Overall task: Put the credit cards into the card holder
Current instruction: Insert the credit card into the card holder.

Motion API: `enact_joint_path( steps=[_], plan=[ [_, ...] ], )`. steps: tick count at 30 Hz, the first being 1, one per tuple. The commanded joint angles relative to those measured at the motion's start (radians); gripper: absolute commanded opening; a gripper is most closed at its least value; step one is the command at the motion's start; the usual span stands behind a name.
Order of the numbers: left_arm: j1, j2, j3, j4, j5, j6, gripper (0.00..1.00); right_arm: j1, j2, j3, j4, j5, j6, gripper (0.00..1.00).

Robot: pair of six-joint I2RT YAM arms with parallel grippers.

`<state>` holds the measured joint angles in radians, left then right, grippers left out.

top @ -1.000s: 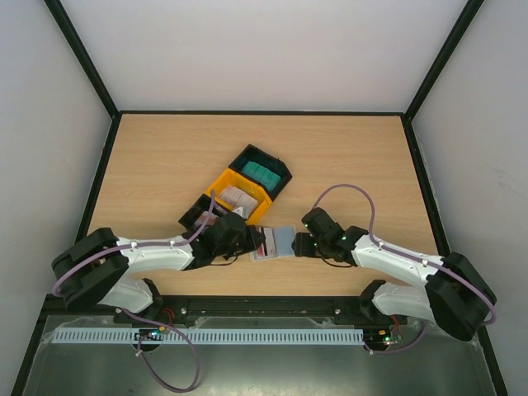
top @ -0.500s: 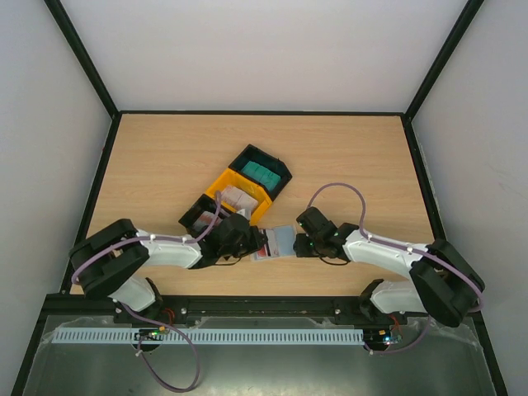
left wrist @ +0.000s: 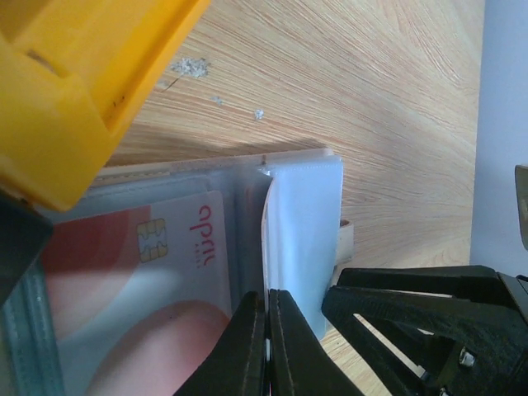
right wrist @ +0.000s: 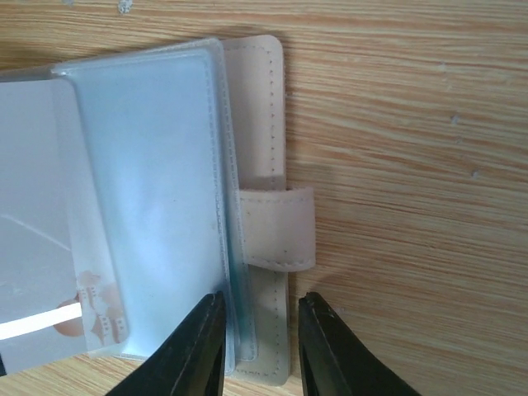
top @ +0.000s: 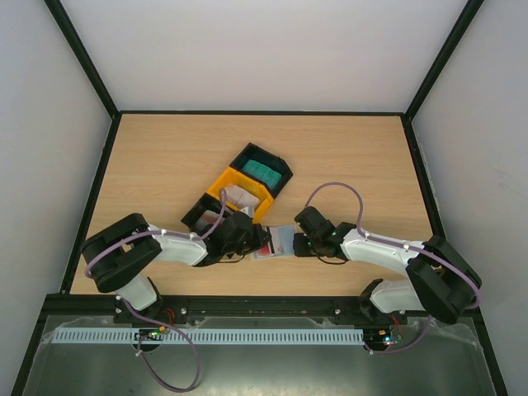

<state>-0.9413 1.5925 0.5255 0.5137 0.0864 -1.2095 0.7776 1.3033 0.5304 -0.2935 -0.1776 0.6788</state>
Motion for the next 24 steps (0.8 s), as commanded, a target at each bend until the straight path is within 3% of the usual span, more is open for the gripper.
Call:
enact_joint_path(
  steps=[1, 10, 24],
  plan=[
    [0.005, 0.050, 0.025, -0.023, 0.005, 0.042, 0.03, 0.005, 0.035, -0.008, -0.041, 0.027, -0.002, 0.25],
    [-0.045, 0.093, 0.070, -0.120, -0.042, 0.120, 0.11, 0.004, 0.040, -0.007, -0.031, 0.029, 0.007, 0.25],
    [-0.119, 0.041, 0.153, -0.287, -0.144, 0.174, 0.49, 0.004, 0.019, -0.014, -0.031, 0.039, 0.025, 0.25]
  ],
)
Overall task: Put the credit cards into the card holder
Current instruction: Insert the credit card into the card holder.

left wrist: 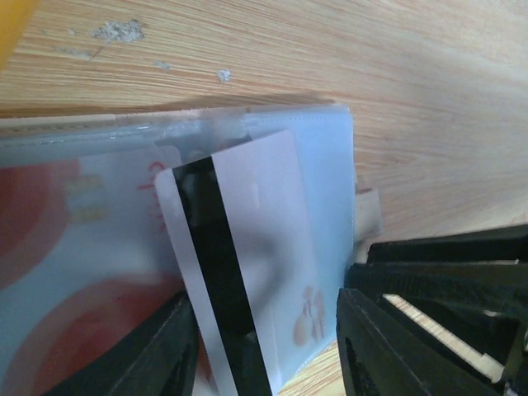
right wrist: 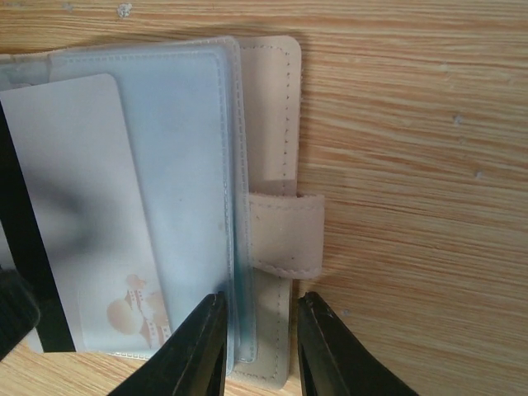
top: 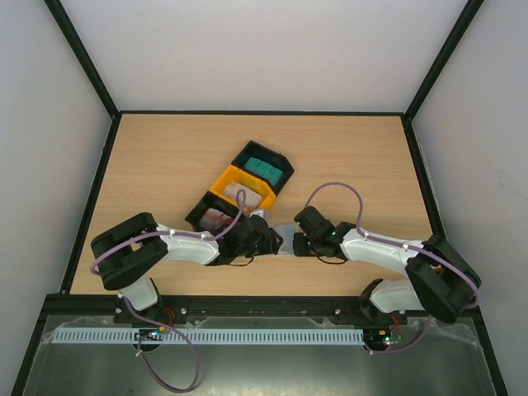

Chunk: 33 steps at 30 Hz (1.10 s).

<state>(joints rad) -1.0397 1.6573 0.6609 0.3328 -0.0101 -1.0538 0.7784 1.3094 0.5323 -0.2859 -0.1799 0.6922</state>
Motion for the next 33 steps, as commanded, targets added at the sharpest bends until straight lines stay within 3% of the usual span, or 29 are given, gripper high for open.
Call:
enact_joint_path(
  steps=[1, 8, 13, 26, 33],
  plan=[
    [-0.025, -0.026, 0.018, -0.112, -0.053, 0.018, 0.50, 0.004, 0.010, -0.018, -0.036, 0.040, 0.013, 0.25],
    [-0.029, 0.007, 0.083, -0.145, -0.055, 0.055, 0.56, 0.004, -0.005, -0.033, -0.009, 0.009, 0.028, 0.25],
    [-0.032, 0.067, 0.151, -0.136, 0.006, 0.133, 0.53, 0.004, -0.031, -0.048, 0.023, -0.023, 0.041, 0.26],
    [-0.032, -0.006, 0.112, -0.243, -0.062, 0.097, 0.62, 0.003, -0.090, -0.032, -0.017, 0.046, 0.072, 0.28],
    [-0.033, 0.018, 0.141, -0.252, -0.048, 0.109, 0.49, 0.003, -0.080, -0.033, -0.005, 0.027, 0.078, 0.29]
  ],
)
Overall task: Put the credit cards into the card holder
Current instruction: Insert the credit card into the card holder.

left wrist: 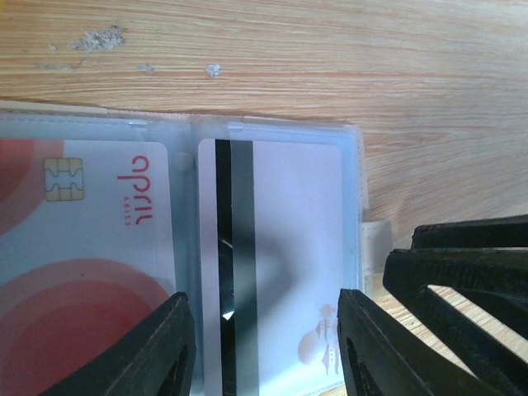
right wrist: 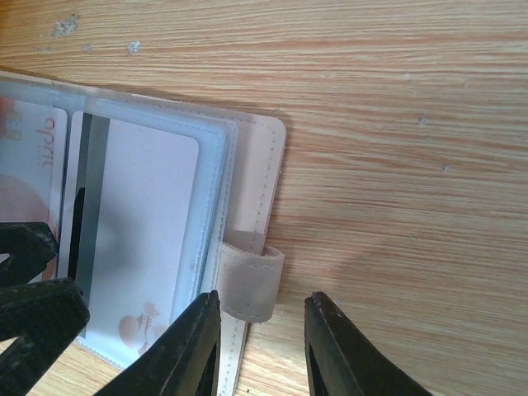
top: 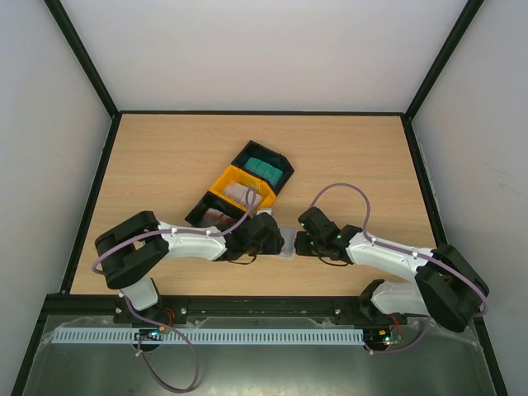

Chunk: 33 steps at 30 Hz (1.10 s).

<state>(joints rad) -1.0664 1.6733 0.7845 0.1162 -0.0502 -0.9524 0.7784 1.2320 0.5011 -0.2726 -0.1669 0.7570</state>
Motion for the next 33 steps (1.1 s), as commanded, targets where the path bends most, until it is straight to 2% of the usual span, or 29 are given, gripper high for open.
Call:
enact_joint_path(
  steps=[1, 7, 12, 17, 22, 27, 33],
  plan=[
    [-0.006, 0.006, 0.017, -0.031, -0.004, 0.009, 0.48, 0.004, -0.002, -0.004, -0.015, 0.010, 0.013, 0.29],
    [-0.008, 0.045, 0.027, -0.016, 0.032, 0.022, 0.46, 0.002, 0.011, -0.015, 0.000, -0.013, 0.009, 0.29],
    [-0.026, 0.063, 0.061, 0.002, 0.067, 0.092, 0.43, 0.003, 0.024, -0.020, 0.019, -0.031, 0.009, 0.29],
    [-0.041, 0.070, 0.076, 0.027, 0.107, 0.127, 0.43, 0.003, 0.020, -0.018, 0.018, -0.024, 0.015, 0.29],
    [-0.042, 0.019, 0.082, -0.050, 0.035, 0.130, 0.51, 0.002, -0.051, 0.003, -0.066, 0.056, 0.050, 0.30],
    [-0.041, -0.068, 0.094, -0.194, -0.100, 0.159, 0.60, 0.003, -0.154, 0.021, -0.165, 0.122, 0.082, 0.37],
    [-0.026, -0.114, 0.078, -0.355, -0.209, 0.166, 0.63, 0.004, -0.188, 0.023, -0.178, 0.117, 0.098, 0.44]
  ],
)
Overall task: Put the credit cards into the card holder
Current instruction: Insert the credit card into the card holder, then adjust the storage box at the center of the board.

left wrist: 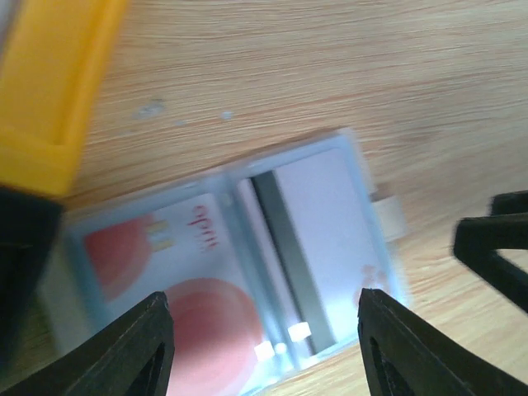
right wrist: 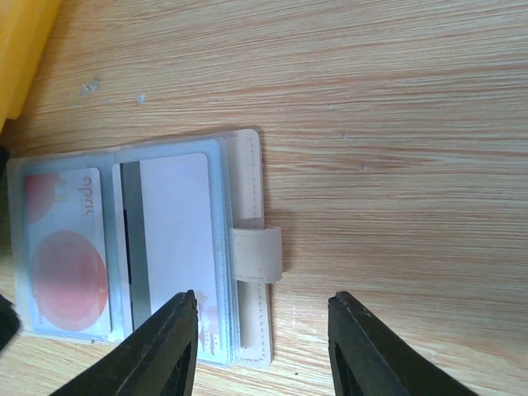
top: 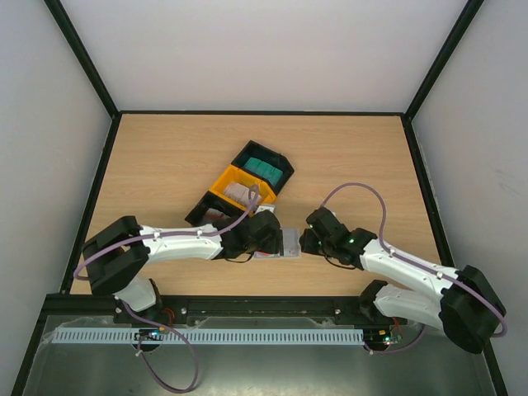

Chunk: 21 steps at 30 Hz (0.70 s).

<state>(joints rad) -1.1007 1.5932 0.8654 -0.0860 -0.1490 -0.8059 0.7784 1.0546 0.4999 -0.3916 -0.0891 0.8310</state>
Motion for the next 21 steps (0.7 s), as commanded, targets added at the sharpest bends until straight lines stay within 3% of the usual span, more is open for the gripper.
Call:
enact_joint_path(
  steps=[1, 11, 18, 21],
  plan=[
    [0.015, -0.042, -0.015, -0.158, -0.113, 0.016, 0.63, 0.003, -0.005, 0.024, -0.055, 0.037, 0.026, 0.45],
    [0.106, -0.067, -0.117, -0.137, -0.086, 0.020, 0.60, 0.003, 0.033, 0.041, -0.028, 0.025, 0.029, 0.47],
    [0.186, -0.094, -0.133, -0.181, -0.174, 0.009, 0.60, 0.007, 0.053, 0.041, -0.018, 0.024, 0.024, 0.48],
    [0.195, -0.136, -0.137, -0.156, -0.129, 0.034, 0.61, 0.015, 0.082, 0.047, -0.013, 0.028, 0.002, 0.49]
  ],
)
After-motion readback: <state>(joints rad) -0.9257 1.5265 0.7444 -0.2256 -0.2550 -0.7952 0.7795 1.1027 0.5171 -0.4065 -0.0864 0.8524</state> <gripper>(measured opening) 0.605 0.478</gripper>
